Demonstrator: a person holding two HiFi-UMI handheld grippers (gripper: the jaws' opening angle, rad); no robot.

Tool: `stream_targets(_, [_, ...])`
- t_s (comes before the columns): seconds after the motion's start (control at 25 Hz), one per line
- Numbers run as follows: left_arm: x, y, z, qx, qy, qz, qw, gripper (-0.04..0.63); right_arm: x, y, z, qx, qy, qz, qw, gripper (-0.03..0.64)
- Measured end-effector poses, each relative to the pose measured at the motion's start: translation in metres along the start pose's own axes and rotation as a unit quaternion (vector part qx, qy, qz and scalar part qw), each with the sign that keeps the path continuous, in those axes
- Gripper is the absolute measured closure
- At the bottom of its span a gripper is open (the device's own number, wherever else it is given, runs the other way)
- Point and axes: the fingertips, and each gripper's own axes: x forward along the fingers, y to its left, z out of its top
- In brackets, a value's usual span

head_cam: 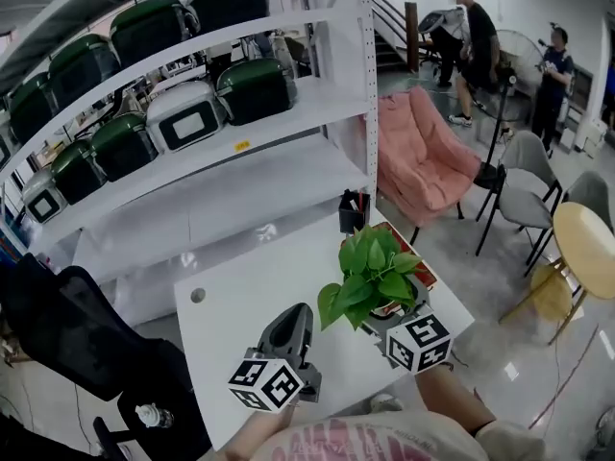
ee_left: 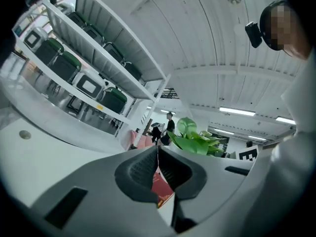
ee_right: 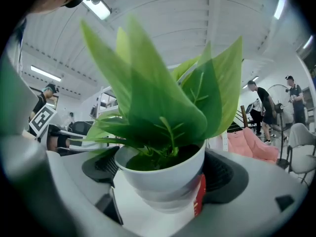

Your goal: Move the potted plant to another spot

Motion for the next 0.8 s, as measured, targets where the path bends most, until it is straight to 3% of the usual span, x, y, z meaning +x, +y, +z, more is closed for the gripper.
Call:
stream_targets(0.36, [0.043, 0.0, 0.013, -0.01, -0.057, 0.088, 0.9944, 0.571, 0.05, -0.042, 0.017, -0.027, 0.02, 0.11, 0.993, 0.077])
stream_targets(0.8, [0.033, 0.01, 0.01, -0.012, -0.113, 0.213, 0.9704, 0.571, 0.094, -0.04, 0.017, -0.032, 0.032, 0.229, 0.972, 0.077])
